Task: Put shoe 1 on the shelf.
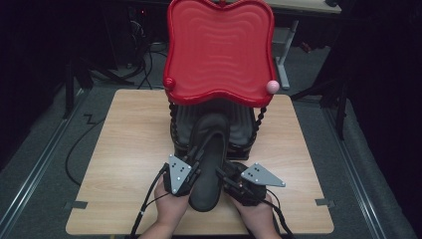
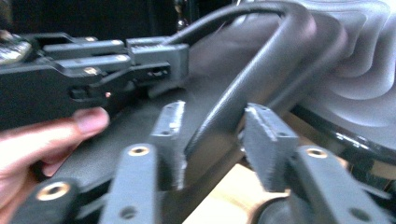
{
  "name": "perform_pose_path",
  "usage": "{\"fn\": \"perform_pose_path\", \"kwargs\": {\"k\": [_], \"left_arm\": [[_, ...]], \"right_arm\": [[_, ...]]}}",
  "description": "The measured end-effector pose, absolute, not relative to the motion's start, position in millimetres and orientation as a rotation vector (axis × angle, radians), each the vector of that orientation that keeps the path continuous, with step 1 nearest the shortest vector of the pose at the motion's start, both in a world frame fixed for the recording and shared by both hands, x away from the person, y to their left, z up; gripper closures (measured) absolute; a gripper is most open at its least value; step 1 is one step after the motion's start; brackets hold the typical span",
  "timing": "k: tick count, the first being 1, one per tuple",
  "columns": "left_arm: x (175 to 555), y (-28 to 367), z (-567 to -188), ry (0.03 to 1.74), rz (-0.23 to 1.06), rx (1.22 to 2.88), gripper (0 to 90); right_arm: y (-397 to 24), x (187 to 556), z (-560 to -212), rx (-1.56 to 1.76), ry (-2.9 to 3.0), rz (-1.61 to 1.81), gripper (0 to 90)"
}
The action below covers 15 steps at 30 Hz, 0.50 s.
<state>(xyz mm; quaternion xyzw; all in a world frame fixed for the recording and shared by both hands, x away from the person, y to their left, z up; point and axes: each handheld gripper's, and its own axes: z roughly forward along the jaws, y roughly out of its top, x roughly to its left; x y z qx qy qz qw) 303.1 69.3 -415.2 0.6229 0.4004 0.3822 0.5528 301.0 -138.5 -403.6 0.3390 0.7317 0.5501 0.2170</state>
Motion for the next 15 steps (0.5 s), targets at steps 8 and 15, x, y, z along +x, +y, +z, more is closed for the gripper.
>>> {"fn": "perform_pose_path", "kwargs": {"k": [8,15], "left_arm": [[346.9,78.0,-432.4,0.985,0.894,1.501,76.0],[364.7,81.2,-430.1,0.968,0.894,1.522,73.6]], "right_arm": [[-123.6,335.4,-412.5,0.967,2.026,1.457,72.8],[-114.8,358.9,-415.6,1.019,1.999,1.437,74.6]]}}
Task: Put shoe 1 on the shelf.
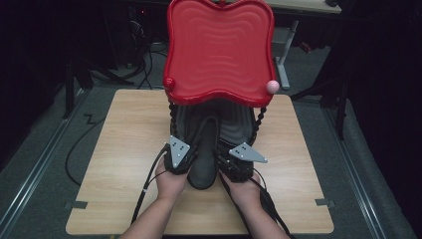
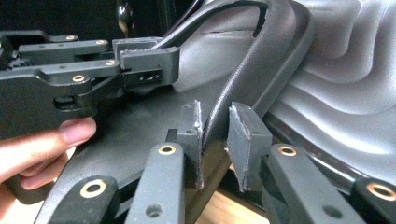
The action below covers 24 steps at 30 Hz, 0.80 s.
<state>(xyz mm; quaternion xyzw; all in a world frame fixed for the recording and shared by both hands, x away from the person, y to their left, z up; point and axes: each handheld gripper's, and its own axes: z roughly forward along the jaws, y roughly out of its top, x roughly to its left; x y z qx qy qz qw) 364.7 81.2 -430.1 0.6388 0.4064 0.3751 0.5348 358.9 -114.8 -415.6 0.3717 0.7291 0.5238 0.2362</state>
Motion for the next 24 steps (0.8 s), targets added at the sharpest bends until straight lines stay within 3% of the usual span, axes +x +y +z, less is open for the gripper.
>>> {"fn": "perform_pose_path", "kwargs": {"k": [6,14,24], "left_arm": [[361.0,83.0,-430.3,0.929,0.889,1.555,63.7],[364.1,82.3,-431.9,0.929,0.87,1.562,64.8],[348.5,76.6,-432.5,0.924,0.859,1.592,55.8]], "right_arm": [[-112.9,364.1,-414.9,1.063,1.94,1.41,78.2],[-112.9,361.1,-416.0,1.065,1.926,1.418,79.0],[-119.6,360.0,-418.7,1.092,1.889,1.408,82.6]]}}
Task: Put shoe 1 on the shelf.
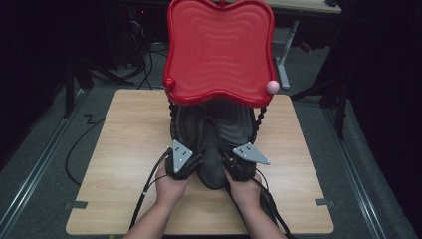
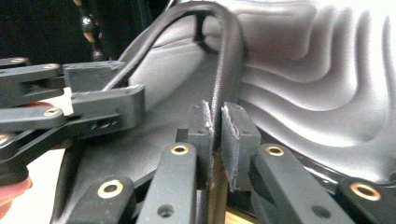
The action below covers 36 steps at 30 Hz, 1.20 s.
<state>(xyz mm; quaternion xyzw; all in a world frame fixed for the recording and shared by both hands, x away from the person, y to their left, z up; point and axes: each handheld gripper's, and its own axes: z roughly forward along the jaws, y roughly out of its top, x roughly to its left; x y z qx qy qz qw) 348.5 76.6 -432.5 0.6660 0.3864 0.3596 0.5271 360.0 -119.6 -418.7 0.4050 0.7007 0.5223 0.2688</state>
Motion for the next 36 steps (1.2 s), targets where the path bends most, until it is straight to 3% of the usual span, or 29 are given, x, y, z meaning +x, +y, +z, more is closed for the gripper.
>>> {"fn": "perform_pose_path", "kwargs": {"k": [4,11,16,23,26,30,36], "left_arm": [[336.4,76.2,-433.5,0.935,0.86,1.576,49.6],[319.0,72.4,-439.1,0.908,0.897,1.584,52.0],[324.6,75.5,-440.4,0.928,0.956,1.573,63.2],[343.5,83.3,-432.7,0.938,0.942,1.557,65.3],[347.0,83.6,-430.8,0.951,0.943,1.553,65.8],[346.7,83.9,-431.1,0.945,0.95,1.556,65.8],[347.7,89.2,-429.5,0.952,0.948,1.558,66.9]], "right_arm": [[-116.6,358.5,-419.1,1.09,1.873,1.398,83.9],[-116.5,359.7,-420.7,1.113,1.857,1.38,84.1],[-115.2,360.5,-419.6,1.112,1.855,1.392,83.3],[-109.3,372.0,-415.2,1.103,1.861,1.386,81.3],[-107.8,374.6,-411.0,1.109,1.876,1.368,70.2],[-114.6,354.4,-408.1,1.056,1.908,1.389,61.1],[-123.8,297.6,-421.2,1.022,2.001,1.375,68.0]]}}
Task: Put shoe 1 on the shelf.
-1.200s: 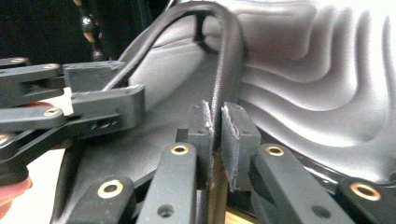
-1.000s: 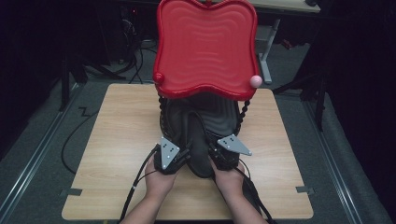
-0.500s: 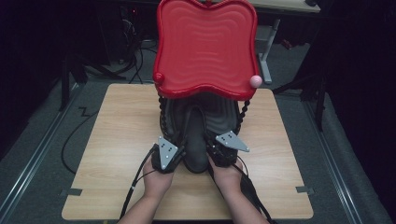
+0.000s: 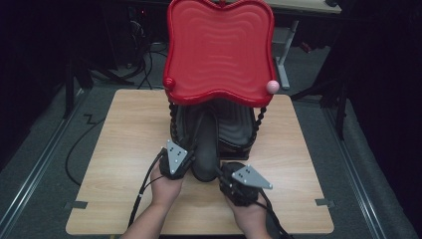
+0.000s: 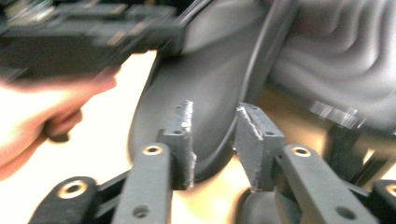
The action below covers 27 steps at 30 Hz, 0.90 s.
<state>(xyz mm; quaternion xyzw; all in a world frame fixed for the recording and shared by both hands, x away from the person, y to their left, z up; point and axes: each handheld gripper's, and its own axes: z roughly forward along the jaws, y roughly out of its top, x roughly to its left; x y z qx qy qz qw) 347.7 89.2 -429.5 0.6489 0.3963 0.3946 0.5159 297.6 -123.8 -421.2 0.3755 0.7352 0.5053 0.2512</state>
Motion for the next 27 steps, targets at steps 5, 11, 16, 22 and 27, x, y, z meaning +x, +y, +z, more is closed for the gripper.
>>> {"fn": "perform_pose_path", "kwargs": {"k": [5,11,16,22,27], "left_arm": [[347.3,87.6,-429.8,0.95,0.962,1.561,67.1],[349.0,85.6,-429.6,0.959,0.973,1.554,67.4],[350.5,86.3,-429.6,0.969,0.981,1.543,67.6],[354.8,87.7,-426.3,0.978,0.992,1.537,67.6],[356.6,85.9,-423.7,0.972,1.005,1.543,65.2]], "right_arm": [[-115.7,267.9,-435.9,1.015,2.065,1.377,77.3],[-100.6,265.2,-457.2,1.018,2.147,1.321,77.8],[-93.6,275.3,-463.2,1.033,2.138,1.288,76.9],[-88.7,283.9,-464.3,1.033,2.127,1.256,86.1],[-85.6,289.7,-464.9,1.038,2.127,1.265,87.5]]}}
